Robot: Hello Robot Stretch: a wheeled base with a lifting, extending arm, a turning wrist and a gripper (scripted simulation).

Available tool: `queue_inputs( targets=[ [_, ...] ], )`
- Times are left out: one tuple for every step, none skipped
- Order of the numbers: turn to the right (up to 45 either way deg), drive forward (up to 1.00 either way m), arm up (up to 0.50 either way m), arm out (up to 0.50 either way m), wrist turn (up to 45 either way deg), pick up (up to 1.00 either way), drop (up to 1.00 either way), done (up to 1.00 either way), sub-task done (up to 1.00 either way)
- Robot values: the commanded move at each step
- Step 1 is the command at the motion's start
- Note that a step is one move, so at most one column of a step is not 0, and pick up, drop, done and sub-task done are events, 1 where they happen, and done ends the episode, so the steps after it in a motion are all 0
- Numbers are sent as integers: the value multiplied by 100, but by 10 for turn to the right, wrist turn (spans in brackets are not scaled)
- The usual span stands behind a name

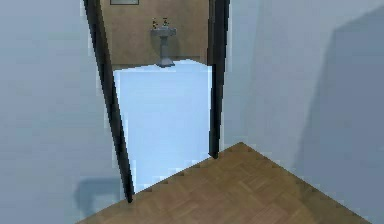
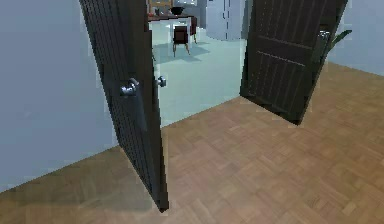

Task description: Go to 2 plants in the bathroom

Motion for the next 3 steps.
queue_inputs(
  targets=[
    [30,0,0,0,0,0,0,0,0],
    [0,100,0,0,0,0,0,0,0],
    [120,0,0,0,0,0,0,0,0]
  ],
)
